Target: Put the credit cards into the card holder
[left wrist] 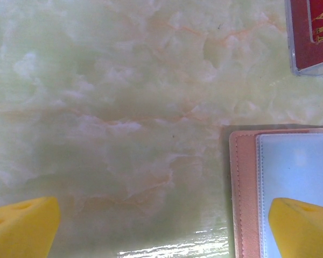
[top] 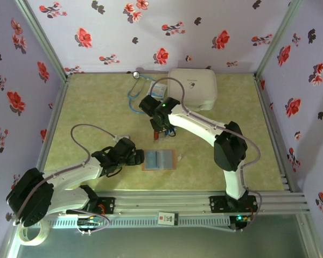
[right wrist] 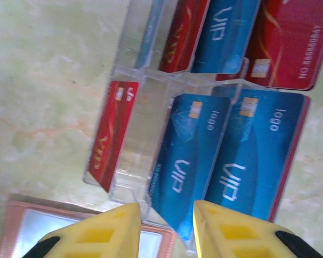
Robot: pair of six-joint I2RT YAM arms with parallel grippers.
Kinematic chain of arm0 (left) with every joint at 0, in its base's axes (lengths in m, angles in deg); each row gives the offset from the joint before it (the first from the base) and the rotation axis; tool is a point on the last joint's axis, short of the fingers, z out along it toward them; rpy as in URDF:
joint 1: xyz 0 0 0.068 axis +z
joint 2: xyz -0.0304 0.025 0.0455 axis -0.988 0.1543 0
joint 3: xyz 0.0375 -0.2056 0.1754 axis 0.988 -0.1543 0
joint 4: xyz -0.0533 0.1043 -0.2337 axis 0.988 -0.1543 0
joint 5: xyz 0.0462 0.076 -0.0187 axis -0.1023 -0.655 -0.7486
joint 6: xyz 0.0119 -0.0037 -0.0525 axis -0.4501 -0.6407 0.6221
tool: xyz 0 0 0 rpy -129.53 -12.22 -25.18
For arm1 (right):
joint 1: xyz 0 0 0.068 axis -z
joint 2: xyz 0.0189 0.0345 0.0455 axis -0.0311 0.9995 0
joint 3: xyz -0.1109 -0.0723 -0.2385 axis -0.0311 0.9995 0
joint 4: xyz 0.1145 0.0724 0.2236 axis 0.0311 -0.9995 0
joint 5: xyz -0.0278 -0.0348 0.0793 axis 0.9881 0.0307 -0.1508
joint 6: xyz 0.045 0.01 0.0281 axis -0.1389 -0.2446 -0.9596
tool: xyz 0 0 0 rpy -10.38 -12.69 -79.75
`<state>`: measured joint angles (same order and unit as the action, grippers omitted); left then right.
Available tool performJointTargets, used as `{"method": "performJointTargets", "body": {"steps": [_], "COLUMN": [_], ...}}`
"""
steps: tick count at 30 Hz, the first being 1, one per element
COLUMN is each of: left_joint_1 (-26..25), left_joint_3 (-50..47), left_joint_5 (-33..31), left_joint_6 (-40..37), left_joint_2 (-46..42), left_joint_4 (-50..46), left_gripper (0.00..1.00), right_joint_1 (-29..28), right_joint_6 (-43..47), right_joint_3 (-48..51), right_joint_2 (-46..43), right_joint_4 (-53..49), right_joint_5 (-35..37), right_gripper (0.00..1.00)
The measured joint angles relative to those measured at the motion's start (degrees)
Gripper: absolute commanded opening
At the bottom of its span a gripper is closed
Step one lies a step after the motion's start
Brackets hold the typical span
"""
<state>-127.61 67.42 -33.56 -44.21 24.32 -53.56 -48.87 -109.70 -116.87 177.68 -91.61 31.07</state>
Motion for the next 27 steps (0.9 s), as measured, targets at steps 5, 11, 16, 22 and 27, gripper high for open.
{"method": "performJointTargets", "body": {"steps": [5,11,16,22,27], "left_joint_1": [0.0,0.0,0.0,0.0,0.0], "left_joint_3": [0.0,0.0,-0.1,-0.2,-0.2], "left_joint_5": [0.3,0.5,0.5,0.5,0.5], "left_joint_6": [0.0,0.0,0.0,0.0,0.0], "left_joint_2": [0.2,0.2,0.2,0.2,0.2], "left_joint_4": [0.8,0.9,1.0,1.0,1.0], "left_gripper": [1.00,1.00,1.00,1.00,1.00], "right_joint_1": [0.2,0.9,1.4,1.9,2.0], "right_joint_6": [0.1,0.1,0.1,0.1,0.1], "right_joint_3": [0.2,1.0,1.7,2.2,2.3], "right_joint_2": [0.0,0.0,0.1,1.0,1.6], "right_joint_4": [-0.1,-0.1,0.5,1.2,2.0], "right_joint_5": [1.8,2.1,2.1,1.1,-0.3], "right_gripper": [0.31,0.31,0.31,0.30,0.29]}}
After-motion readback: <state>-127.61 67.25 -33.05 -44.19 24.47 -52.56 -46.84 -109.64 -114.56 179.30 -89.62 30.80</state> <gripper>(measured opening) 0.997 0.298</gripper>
